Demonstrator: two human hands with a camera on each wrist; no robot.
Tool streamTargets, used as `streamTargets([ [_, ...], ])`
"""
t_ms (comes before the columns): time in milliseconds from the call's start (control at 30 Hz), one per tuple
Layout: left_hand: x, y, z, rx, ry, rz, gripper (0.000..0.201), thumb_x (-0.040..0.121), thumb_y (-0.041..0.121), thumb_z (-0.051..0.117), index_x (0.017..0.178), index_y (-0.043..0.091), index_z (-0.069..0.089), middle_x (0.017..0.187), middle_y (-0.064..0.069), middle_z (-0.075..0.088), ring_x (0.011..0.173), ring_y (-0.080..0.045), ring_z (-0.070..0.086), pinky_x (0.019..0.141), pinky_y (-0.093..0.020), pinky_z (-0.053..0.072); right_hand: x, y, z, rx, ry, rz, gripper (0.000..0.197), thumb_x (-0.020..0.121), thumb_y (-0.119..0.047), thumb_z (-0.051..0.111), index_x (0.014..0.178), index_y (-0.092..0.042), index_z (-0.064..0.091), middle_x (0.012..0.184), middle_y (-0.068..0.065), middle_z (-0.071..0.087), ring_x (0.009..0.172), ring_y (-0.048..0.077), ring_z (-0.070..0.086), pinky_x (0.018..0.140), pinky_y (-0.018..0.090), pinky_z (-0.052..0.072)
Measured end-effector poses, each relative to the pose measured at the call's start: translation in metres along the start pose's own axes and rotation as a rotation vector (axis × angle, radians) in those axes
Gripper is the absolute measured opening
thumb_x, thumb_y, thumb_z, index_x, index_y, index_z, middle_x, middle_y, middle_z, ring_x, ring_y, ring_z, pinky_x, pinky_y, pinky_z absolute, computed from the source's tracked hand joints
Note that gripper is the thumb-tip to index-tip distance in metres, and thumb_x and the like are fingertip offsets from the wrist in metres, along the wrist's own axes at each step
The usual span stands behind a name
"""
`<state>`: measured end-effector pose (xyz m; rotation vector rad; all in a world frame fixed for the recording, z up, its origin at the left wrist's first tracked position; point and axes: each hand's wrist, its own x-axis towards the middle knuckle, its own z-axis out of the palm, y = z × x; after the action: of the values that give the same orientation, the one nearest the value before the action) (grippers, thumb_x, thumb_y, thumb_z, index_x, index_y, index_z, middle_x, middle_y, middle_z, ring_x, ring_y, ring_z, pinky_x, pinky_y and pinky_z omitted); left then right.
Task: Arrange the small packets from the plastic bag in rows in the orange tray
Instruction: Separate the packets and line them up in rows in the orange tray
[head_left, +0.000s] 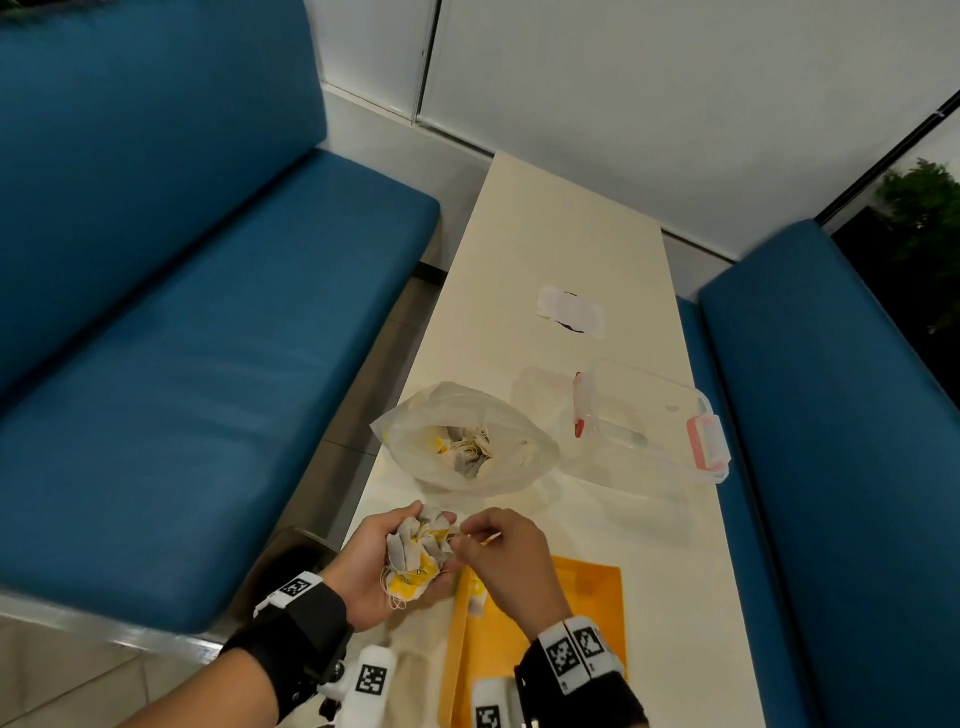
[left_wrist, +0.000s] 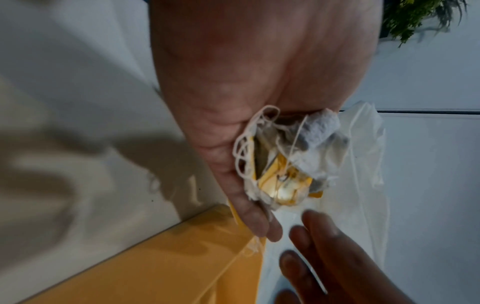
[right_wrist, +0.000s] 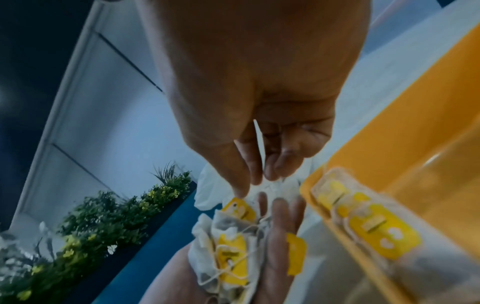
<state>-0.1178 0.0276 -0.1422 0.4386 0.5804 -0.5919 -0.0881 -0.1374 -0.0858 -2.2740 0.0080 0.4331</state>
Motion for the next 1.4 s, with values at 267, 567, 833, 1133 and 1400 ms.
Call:
streamTargets([
  [267,-0.001,0.001,0.0,-0.047,-0.009,-0.005,0.044,0.101,0.036,0.051,0.133,0.009,0.064,0.133,-0.019,0.065,0.101,-0.033,0.067,0.1,-0.048,0.045,0.01,-0.002,0.015,0.121,-0.047,0.064,0.013,0.075,-0.018,0.078,0.067,-0.025,0.07,0.075,-0.003,0.071,0.077,0.009,0.068,0.076,0.032,0.059],
  [567,-0.002,0.004,-0.001,-0.057,0.036,0.055,0.039,0.1,0.032,0.053,0.124,0.005,0.068,0.116,-0.021,0.07,0.092,-0.033,0.07,0.09,-0.045,0.053,0.011,0.004,0.01,0.294,-0.027,0.047,0.008,0.078,-0.007,0.075,0.078,-0.011,0.069,0.075,0.008,0.072,0.075,0.026,0.071,0.066,0.035,0.057],
  [833,-0.001,0.003,0.002,-0.039,-0.001,0.037,0.039,0.097,0.034,0.055,0.111,0.002,0.071,0.115,-0.026,0.068,0.093,-0.037,0.067,0.094,-0.045,0.051,0.007,0.006,0.002,0.27,-0.076,-0.013,0.042,0.086,0.001,0.062,0.113,-0.031,0.067,0.069,0.005,0.064,0.06,0.014,0.066,0.059,0.022,0.051],
  [1133,-0.001,0.004,0.002,-0.036,0.035,0.042,0.037,0.098,0.031,0.054,0.107,0.0,0.071,0.105,-0.02,0.068,0.09,-0.033,0.07,0.077,-0.04,0.061,0.006,0.013,-0.005,0.275,-0.061,0.042,0.025,0.084,0.005,0.061,0.099,-0.015,0.058,0.064,0.0,0.061,0.06,0.017,0.065,0.058,0.025,0.048],
  [1400,0.002,0.001,0.005,-0.007,0.03,0.029,0.038,0.092,0.031,0.058,0.104,-0.003,0.072,0.1,-0.023,0.069,0.087,-0.037,0.069,0.089,-0.045,0.051,0.008,0.009,-0.013,0.247,0.042,0.071,0.027,0.084,0.004,0.054,0.081,-0.018,0.07,0.083,0.004,0.062,0.062,0.024,0.066,0.055,0.028,0.056],
])
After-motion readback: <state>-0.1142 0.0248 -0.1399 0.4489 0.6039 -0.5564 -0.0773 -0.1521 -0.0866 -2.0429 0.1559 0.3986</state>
